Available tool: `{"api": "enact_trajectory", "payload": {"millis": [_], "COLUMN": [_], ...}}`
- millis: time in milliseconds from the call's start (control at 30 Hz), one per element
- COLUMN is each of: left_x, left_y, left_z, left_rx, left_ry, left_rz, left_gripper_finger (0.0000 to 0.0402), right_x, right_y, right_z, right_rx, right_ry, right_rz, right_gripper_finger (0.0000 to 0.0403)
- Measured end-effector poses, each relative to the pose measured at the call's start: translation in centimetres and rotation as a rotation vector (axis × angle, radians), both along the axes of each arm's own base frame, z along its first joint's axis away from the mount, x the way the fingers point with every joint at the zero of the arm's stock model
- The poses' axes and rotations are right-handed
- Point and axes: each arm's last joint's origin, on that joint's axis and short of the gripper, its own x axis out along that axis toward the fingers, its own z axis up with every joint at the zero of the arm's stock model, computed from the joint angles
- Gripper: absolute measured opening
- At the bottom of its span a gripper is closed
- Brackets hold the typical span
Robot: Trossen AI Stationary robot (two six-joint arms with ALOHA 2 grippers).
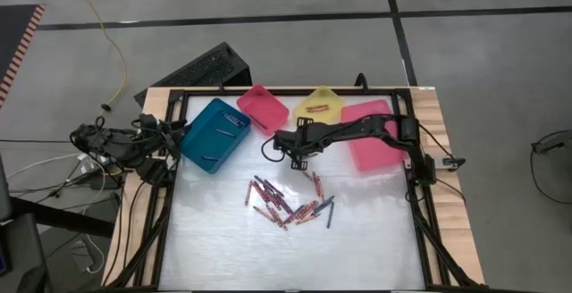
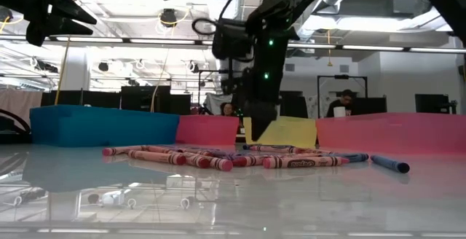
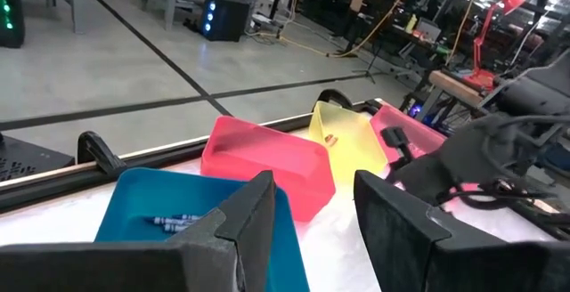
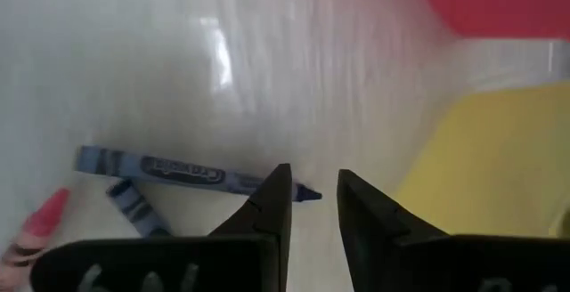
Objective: Sort crayons
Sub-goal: Adjust the blue crayons on the table, then put the violet crayon into the left pink bin
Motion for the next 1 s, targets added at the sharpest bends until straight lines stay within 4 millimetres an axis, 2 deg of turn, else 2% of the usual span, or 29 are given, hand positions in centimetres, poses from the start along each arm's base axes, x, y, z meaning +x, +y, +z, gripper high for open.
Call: {"api": "enact_trajectory", "payload": {"millis": [100, 233, 400, 633, 800, 1000], "left_x": [0.0, 0.0, 0.0, 0.0, 0.0, 0.0], "left_y": [0.0, 0.0, -0.1, -0.1, -0.1, -0.1], "left_z": [0.0, 0.0, -0.1, -0.1, -0.1, -0.1], "left_rx": [0.0, -0.004, -0.008, -0.018, -0.028, -0.029], "left_ry": [0.002, 0.001, 0.006, -0.002, -0.01, -0.011], "left_rz": [-0.003, -0.009, -0.025, -0.024, -0.023, -0.022], "left_gripper_finger": [0.0145, 0.0145, 0.0145, 0.0145, 0.0145, 0.0145], "right_x": [0.1, 0.0, 0.2, 0.9, 2.2, 4.4], "right_y": [-0.2, 0.7, 3.2, 7.5, 9.6, 11.1], "right_z": [-0.8, -1.4, -1.2, 0.1, 1.6, 3.1], "right_rx": [0.005, 0.028, 0.058, 0.074, 0.07, 0.129], "right_ry": [0.024, 0.054, 0.041, -0.002, -0.114, -0.398], "right_rz": [-0.007, -0.008, 0.024, 0.131, 0.199, 0.245], "right_gripper_finger": [0.009, 0.009, 0.009, 0.009, 0.009, 0.009]}}
